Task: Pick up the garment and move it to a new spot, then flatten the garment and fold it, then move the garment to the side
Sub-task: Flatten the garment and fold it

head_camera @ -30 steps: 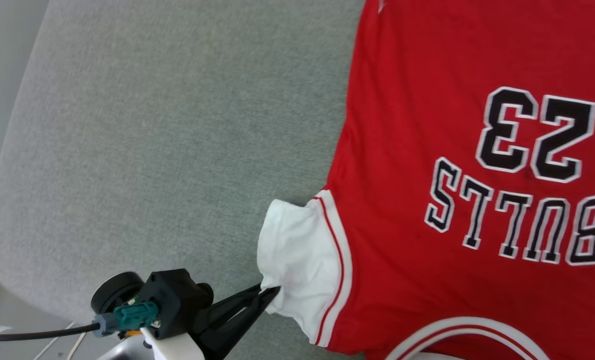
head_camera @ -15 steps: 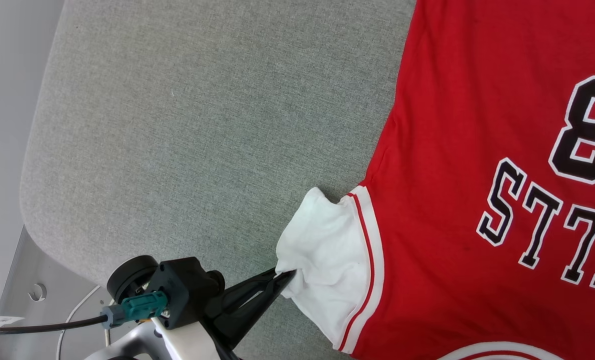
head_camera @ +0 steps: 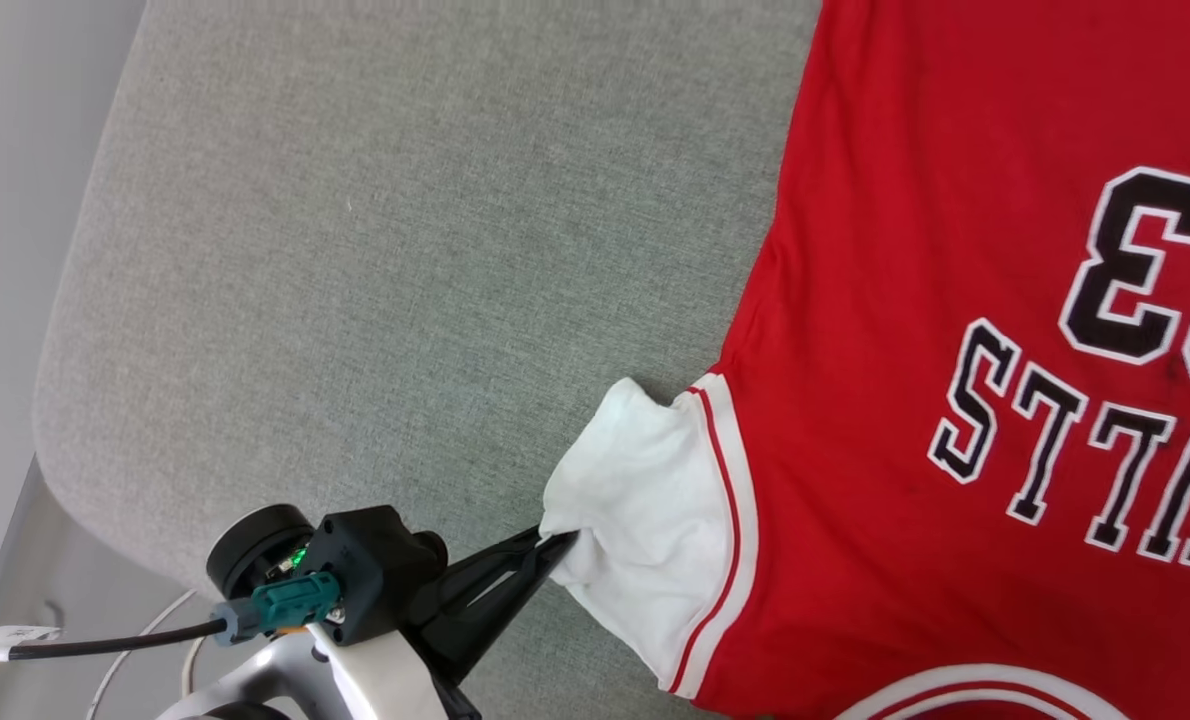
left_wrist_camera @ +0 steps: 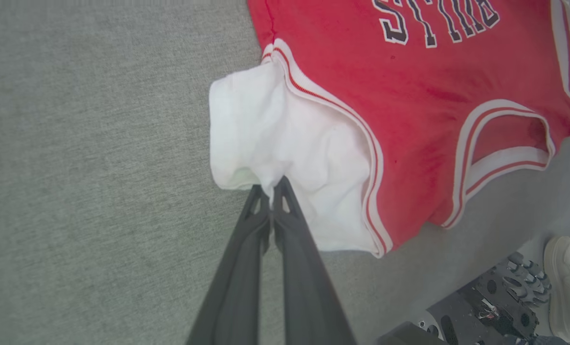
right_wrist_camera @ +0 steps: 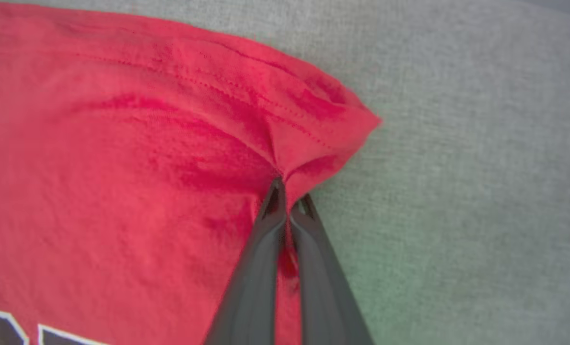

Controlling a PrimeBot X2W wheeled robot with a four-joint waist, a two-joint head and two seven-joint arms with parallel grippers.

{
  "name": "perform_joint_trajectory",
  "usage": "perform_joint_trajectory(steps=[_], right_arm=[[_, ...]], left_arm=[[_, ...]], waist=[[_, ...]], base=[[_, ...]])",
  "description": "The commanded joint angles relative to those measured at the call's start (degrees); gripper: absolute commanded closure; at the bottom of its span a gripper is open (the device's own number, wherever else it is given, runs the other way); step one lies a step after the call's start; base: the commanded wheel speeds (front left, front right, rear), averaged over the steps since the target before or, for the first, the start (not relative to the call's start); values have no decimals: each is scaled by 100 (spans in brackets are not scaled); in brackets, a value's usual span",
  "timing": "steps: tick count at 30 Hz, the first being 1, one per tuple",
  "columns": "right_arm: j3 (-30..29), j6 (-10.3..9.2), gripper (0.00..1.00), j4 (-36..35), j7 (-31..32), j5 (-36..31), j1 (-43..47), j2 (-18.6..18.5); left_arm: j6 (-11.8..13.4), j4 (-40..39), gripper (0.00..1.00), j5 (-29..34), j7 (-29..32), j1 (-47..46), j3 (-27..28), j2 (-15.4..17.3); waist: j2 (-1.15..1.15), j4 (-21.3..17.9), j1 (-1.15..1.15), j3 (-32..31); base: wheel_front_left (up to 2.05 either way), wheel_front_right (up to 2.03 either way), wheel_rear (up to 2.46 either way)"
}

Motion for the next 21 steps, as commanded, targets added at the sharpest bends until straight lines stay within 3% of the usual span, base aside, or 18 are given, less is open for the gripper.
perform_joint_trajectory(steps=[1, 11, 16, 21], right_arm=[[5, -1, 100, 147, 74, 43, 431, 72], [14, -1, 100, -165, -100, 615, 1511, 267], [-27, -1, 100, -447, -314, 1103, 2352, 540], [162, -1, 100, -933, -495, 1543, 3347, 554]], left_arm=[[29, -8, 100, 26, 26, 41, 27, 47], [293, -101, 100, -108, 250, 319, 112, 223], [489, 52, 100, -235, 275, 544, 244, 301], [589, 268, 100, -330, 260, 792, 307, 393]], waist=[[0, -202, 0, -271], [0, -842, 0, -1159], [0, -1241, 0, -1613], [0, -1576, 0, -1918]], base=[[0, 0, 0], [0, 0, 0], [0, 0, 0], [0, 0, 0]])
